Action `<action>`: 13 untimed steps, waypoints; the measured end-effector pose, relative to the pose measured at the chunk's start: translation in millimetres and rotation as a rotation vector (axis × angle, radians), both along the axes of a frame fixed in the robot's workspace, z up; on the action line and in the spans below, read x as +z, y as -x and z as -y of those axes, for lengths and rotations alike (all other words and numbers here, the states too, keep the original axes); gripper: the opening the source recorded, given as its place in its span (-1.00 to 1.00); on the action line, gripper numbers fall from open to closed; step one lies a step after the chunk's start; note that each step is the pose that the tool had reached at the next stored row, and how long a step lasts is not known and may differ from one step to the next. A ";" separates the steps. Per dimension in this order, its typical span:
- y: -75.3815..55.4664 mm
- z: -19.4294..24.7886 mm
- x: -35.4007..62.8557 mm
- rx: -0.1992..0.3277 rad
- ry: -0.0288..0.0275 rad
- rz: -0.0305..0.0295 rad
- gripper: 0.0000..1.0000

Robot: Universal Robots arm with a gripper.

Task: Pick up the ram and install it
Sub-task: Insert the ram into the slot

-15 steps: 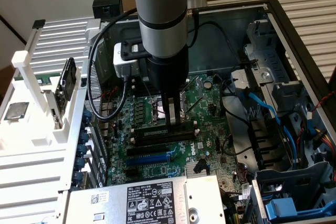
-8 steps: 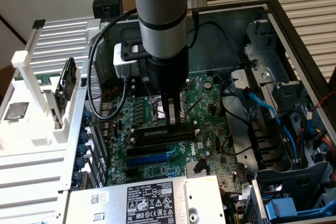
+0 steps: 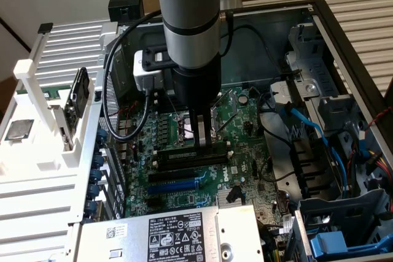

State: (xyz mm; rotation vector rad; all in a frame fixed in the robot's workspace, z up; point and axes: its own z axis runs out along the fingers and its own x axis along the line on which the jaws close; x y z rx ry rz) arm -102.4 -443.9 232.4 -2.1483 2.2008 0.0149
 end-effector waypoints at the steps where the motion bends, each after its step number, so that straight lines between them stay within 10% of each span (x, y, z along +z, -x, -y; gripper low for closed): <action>1: -0.1 0.0 0.0 0.000 0.0000 -0.0001 -0.76; 13: -0.1 -0.5 -1.2 0.000 0.0000 -0.0001 -0.76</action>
